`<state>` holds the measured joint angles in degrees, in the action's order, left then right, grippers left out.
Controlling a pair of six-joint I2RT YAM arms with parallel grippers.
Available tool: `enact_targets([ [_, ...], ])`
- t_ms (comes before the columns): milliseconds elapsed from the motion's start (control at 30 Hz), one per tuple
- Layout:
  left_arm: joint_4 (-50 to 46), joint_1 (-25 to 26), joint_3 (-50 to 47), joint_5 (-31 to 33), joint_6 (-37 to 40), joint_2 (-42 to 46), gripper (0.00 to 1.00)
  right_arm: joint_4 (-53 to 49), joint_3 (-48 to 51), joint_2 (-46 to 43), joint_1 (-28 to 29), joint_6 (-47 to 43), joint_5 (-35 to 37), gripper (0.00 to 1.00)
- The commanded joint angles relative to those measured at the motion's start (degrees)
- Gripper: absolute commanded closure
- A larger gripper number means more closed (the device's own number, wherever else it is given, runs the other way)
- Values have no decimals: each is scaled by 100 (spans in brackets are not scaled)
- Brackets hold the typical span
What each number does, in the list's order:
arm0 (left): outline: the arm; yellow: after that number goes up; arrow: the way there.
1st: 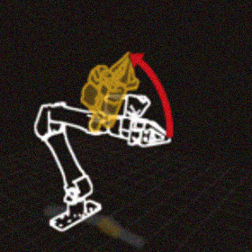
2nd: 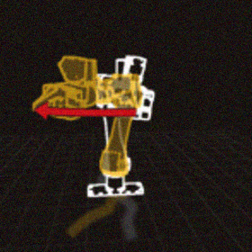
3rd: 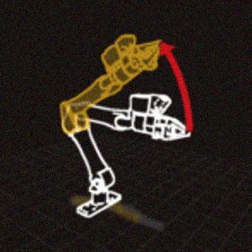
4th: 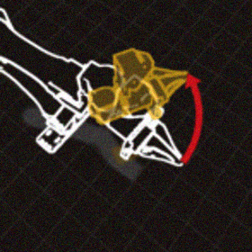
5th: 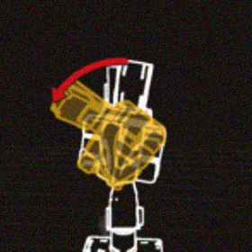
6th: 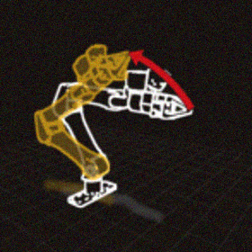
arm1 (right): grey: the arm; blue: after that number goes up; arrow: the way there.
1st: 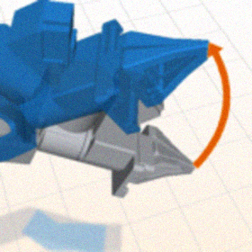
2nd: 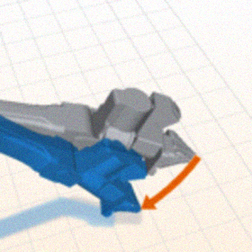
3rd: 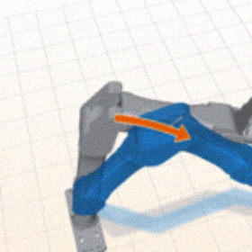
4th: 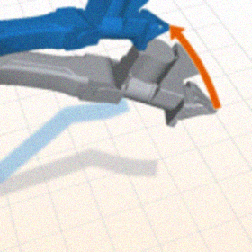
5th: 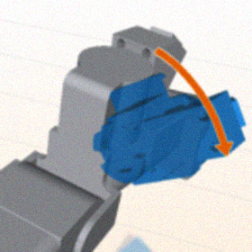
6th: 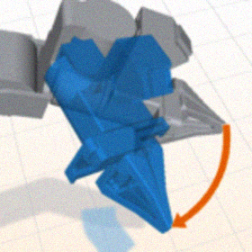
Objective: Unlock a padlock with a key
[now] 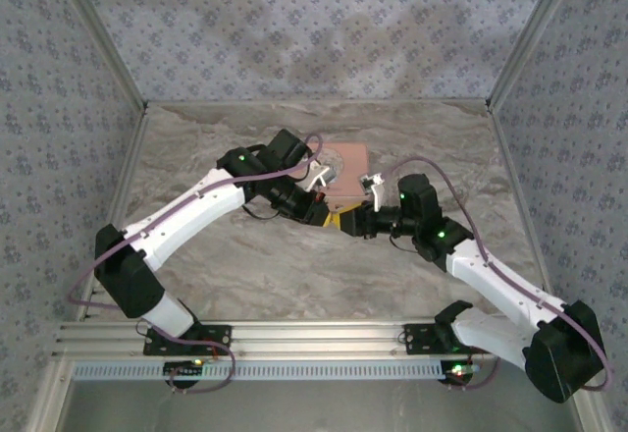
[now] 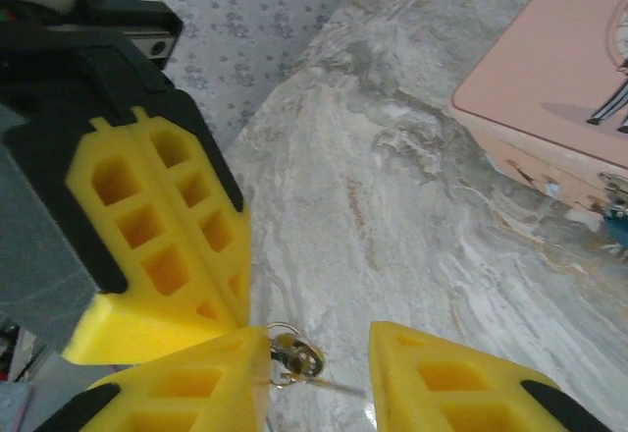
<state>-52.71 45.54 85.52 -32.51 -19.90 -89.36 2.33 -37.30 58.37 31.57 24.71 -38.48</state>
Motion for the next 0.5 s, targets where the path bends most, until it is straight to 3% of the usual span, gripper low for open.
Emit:
enact_targets([
  [0, 54, 8, 217, -217, 122, 191, 100, 304, 65, -115, -2, 58, -359, 69],
  [133, 87, 4, 178, -209, 109, 234, 100, 400, 113, -188, -46, 150, -323, 59],
  [467, 87, 5, 174, -177, 118, 218, 100, -596, -211, -309, 77, -423, 193, 58],
])
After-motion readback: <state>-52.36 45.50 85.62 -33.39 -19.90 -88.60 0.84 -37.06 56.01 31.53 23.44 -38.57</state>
